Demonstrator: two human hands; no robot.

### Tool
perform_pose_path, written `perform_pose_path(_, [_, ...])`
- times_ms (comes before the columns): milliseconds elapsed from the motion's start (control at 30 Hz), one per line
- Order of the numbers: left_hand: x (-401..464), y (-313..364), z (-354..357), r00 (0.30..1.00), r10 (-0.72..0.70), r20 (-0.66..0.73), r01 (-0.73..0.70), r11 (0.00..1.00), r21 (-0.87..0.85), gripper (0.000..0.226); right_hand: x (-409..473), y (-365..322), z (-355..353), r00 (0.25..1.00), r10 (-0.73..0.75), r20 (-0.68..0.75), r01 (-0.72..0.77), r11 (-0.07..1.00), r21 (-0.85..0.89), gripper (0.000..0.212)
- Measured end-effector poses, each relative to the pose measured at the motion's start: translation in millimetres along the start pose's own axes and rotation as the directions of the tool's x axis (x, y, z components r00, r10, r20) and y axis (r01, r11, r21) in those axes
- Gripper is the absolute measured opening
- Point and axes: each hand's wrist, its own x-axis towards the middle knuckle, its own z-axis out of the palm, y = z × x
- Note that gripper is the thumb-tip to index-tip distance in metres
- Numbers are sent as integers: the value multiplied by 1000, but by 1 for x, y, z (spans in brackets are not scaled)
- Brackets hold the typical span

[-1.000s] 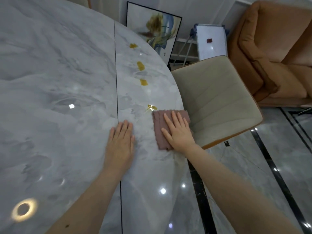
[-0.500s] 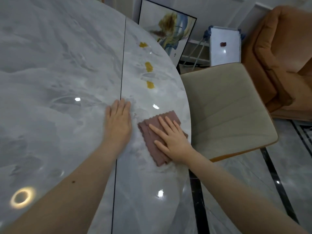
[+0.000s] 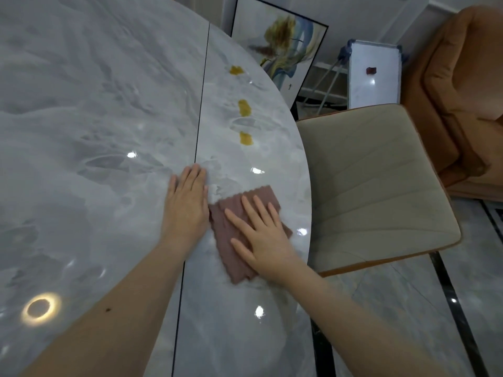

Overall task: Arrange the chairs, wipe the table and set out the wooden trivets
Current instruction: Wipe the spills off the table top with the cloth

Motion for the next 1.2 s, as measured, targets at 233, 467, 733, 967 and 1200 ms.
perform_pose_path(233, [-2, -2, 1, 1000, 4, -5, -3, 1000, 20, 55, 52, 74, -24, 947, 320, -10, -320, 947, 6, 61])
perform_pose_path(467, [-2, 0, 1, 1000, 7, -27, -7, 1000, -19, 52, 44, 5, -7, 984, 169, -49, -168, 985, 27, 56])
perform_pose_path(733, [11, 4, -4, 999, 41, -25, -36, 984, 172, 44, 25, 73, -19, 951, 308, 5, -308, 951, -16, 72])
perform_pose_path(967, [81, 10, -1, 997, -15, -77, 34, 967, 252, 33, 118, 99, -29, 913, 403, -63, -404, 915, 9, 57])
perform_pose_path(1200, [152, 4, 26, 988, -150, -42, 155, 963, 222, 47, 182, 97, -33, 983, 176, -48, -177, 984, -13, 55])
